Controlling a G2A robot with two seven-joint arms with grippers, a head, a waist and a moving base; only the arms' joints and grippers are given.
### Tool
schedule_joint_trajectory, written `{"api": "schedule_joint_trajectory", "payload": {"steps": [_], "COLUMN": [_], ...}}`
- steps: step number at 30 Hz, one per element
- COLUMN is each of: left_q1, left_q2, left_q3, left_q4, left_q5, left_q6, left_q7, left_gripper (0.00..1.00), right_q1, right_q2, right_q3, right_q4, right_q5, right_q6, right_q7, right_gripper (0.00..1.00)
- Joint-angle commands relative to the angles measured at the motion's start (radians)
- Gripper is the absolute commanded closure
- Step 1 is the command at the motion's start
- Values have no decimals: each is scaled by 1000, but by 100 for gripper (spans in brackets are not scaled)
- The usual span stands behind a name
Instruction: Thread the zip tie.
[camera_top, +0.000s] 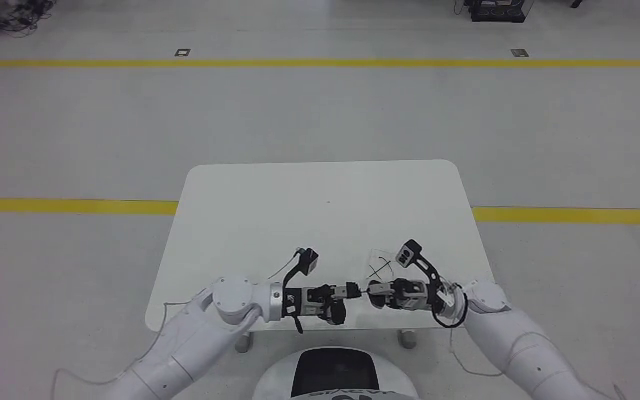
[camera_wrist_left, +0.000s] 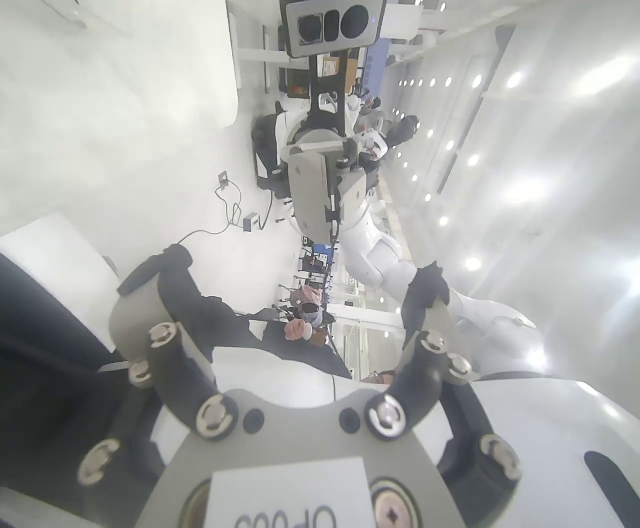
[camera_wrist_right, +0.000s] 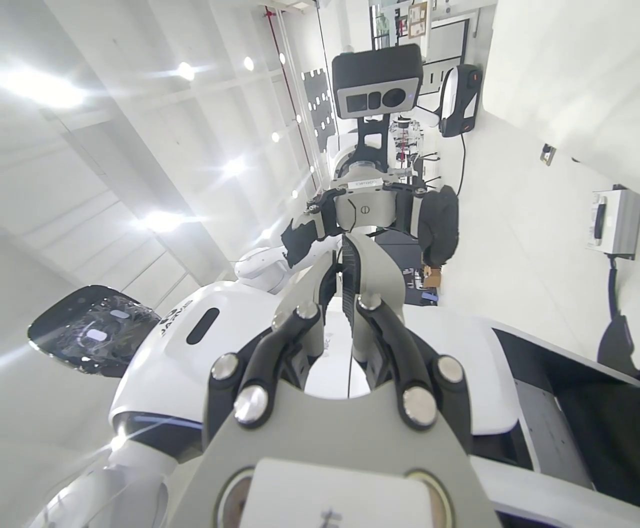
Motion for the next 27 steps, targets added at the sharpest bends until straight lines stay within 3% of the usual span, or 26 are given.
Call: {"api": "schedule_joint_trajectory", "payload": {"steps": [1, 6, 14, 19, 27], "left_q1": [-3, -3, -5, -14, -13], "left_q2": [-1, -1, -8, -12, -13], "left_q3": [1, 1, 14, 20, 25], "left_q4": [2, 2, 10, 23, 21], "left_q5": [-7, -7, -43, -67, -62], "left_q6": [-8, -8, 26, 5, 9], "left_q7": [-4, -4, 81, 93, 115], "left_gripper": [0, 0, 0, 0, 0], "right_q1": [-2, -3, -23, -34, -35], "right_q2": [-1, -1, -1, 1, 1], "right_q3": [4, 6, 14, 27, 30], "right_q4": [-1, 0, -30, -37, -39], "right_q5": [-7, -7, -30, -33, -36], "right_q6": [0, 0, 3, 3, 7], "right_q7": [7, 7, -50, -54, -60], "right_gripper": [100, 100, 100, 100, 100]}}
